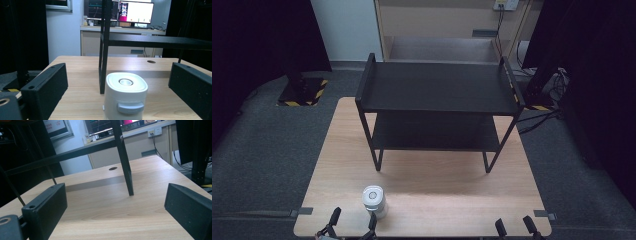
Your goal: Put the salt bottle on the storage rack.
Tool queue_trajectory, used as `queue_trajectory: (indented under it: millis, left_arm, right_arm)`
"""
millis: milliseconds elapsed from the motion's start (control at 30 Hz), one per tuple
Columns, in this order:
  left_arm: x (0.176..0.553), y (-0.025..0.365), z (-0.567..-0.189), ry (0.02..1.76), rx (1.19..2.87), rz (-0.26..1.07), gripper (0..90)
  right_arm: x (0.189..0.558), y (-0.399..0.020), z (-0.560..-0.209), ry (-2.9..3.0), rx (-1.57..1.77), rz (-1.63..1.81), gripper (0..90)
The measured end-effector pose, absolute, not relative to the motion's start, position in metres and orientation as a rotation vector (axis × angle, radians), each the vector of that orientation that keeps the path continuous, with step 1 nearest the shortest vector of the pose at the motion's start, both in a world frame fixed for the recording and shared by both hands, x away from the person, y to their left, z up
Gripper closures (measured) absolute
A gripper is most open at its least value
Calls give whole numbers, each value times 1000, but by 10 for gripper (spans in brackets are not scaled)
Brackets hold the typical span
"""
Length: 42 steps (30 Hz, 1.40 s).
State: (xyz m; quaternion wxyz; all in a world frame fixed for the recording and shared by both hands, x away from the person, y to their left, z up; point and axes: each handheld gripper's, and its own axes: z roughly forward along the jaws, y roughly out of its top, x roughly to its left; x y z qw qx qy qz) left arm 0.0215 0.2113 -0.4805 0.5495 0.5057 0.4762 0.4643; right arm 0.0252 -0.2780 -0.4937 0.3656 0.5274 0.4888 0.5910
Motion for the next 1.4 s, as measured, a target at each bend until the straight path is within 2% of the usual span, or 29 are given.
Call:
queue_trajectory:
  millis: [533,1100,1400]
  left_arm:
    - [30,201,-489,1127,1224,1099,9]
    - [62,189,-500,1165,1270,1081,10]
    - [80,184,-507,1195,1301,1092,45]
  right_arm:
    - [23,-279,-496,1254,1394,1514,45]
    - [28,-281,-503,1269,1437,1503,46]
    - [32,-283,-507,1272,1468,1491,48]
